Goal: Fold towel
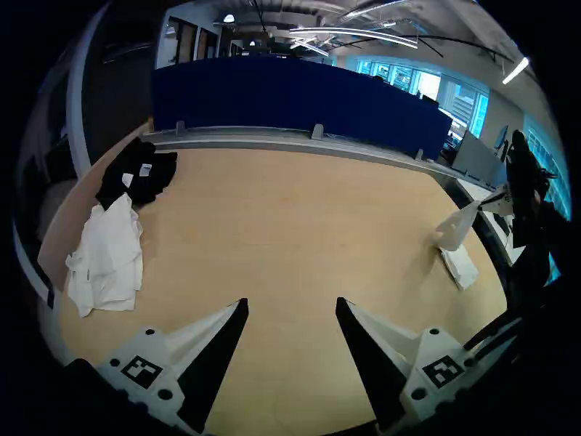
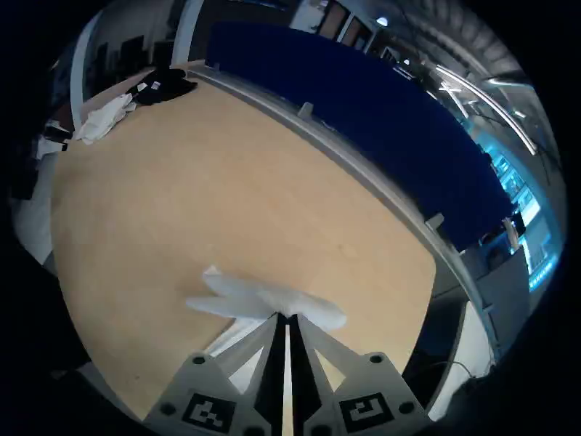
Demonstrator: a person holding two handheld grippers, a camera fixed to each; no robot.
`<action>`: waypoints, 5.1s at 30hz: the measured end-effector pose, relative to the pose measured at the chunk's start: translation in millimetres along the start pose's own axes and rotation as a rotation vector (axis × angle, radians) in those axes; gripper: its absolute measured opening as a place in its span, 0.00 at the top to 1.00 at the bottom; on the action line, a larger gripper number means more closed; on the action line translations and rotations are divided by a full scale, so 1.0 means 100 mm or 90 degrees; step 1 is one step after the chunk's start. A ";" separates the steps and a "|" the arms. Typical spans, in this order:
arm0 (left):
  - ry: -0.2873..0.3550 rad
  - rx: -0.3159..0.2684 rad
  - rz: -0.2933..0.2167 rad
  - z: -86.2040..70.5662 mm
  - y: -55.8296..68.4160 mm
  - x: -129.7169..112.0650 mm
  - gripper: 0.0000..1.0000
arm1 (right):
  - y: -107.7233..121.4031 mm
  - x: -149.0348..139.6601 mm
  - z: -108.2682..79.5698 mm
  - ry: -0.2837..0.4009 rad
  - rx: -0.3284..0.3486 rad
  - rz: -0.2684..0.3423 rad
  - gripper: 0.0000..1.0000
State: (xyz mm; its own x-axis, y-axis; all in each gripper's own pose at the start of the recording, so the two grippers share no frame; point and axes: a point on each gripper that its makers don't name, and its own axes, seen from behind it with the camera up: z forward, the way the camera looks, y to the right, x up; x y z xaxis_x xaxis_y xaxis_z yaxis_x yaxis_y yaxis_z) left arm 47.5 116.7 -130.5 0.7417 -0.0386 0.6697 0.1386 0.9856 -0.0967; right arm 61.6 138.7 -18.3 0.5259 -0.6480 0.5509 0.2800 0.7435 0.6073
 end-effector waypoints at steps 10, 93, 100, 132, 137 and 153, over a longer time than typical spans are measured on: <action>-0.007 -0.008 0.017 0.01 0.09 -0.02 0.11 | -0.03 -0.74 -0.04 -0.061 -0.013 0.047 0.97; -0.010 0.006 0.036 -0.07 0.08 -0.06 0.11 | -0.53 -1.47 0.45 -0.086 -0.055 0.232 0.18; -0.009 0.013 0.030 -0.10 0.01 -0.07 0.11 | -0.68 -1.34 0.55 -0.080 -0.039 0.228 0.18; -0.004 0.022 0.011 -0.13 -0.13 -0.13 0.11 | -1.25 -0.96 0.67 -0.053 0.013 0.220 0.18; -0.003 0.021 0.008 -0.13 -0.15 -0.14 0.11 | -1.39 -0.91 0.69 -0.050 0.024 0.218 0.18; -0.001 0.022 0.006 -0.21 -0.27 -0.17 0.11 | -1.58 -0.95 0.74 -0.068 0.038 0.217 0.18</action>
State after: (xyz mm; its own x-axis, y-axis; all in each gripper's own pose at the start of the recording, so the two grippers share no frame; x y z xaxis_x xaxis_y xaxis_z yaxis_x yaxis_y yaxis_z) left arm 44.5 87.0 -154.6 0.7413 -0.0290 0.6705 0.1085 0.9911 -0.0770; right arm -92.0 70.6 -124.0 0.4932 -0.3805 0.7823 0.0546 0.9110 0.4087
